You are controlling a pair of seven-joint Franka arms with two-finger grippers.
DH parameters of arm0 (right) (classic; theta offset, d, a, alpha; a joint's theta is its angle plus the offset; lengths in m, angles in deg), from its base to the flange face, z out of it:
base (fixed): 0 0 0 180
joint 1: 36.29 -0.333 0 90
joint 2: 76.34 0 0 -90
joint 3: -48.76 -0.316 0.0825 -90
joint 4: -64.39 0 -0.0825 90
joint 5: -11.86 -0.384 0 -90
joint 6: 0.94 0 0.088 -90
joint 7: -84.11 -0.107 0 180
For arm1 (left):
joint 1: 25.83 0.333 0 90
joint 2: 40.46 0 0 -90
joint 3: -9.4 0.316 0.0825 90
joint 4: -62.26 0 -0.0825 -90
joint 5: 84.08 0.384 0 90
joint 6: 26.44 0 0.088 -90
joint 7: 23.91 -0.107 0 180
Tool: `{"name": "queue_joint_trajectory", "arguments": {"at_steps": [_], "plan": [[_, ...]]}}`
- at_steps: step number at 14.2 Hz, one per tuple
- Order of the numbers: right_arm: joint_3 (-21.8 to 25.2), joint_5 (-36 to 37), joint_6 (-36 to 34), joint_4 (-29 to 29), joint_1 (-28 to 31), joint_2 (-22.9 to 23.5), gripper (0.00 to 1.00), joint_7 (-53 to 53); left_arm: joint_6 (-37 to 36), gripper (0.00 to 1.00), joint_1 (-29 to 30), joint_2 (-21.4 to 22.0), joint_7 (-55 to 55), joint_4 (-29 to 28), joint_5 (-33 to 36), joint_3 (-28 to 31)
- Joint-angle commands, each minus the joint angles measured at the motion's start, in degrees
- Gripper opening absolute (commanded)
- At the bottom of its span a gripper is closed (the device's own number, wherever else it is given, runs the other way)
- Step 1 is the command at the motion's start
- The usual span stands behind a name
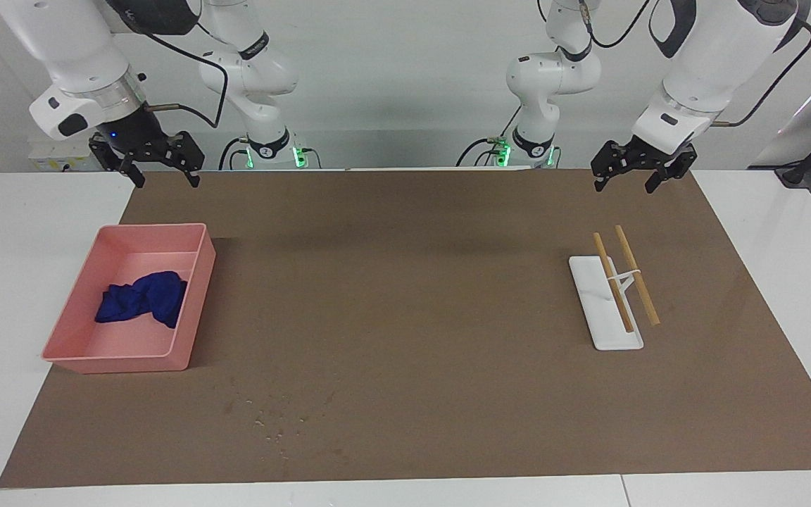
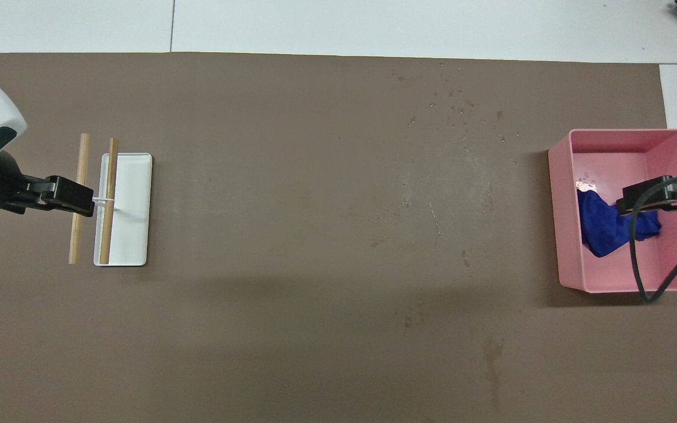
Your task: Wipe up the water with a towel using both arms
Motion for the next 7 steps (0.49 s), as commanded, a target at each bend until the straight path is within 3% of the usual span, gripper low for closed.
{"name": "queue_joint_trajectory", "arguments": {"at_steps": [1, 7], "plan": [[-0.23, -0.91, 1.11, -1.36, 0.45, -1.19, 1.00, 0.58, 0.95, 1.00, 0.47, 0.65, -0.49, -0.89, -0.61, -0.07], [-0.32, -1.00, 1.19, -1.36, 0.45, -1.19, 1.00, 1.46, 0.95, 1.00, 0.47, 0.65, -0.49, -0.98, -0.61, -0.07]]}}
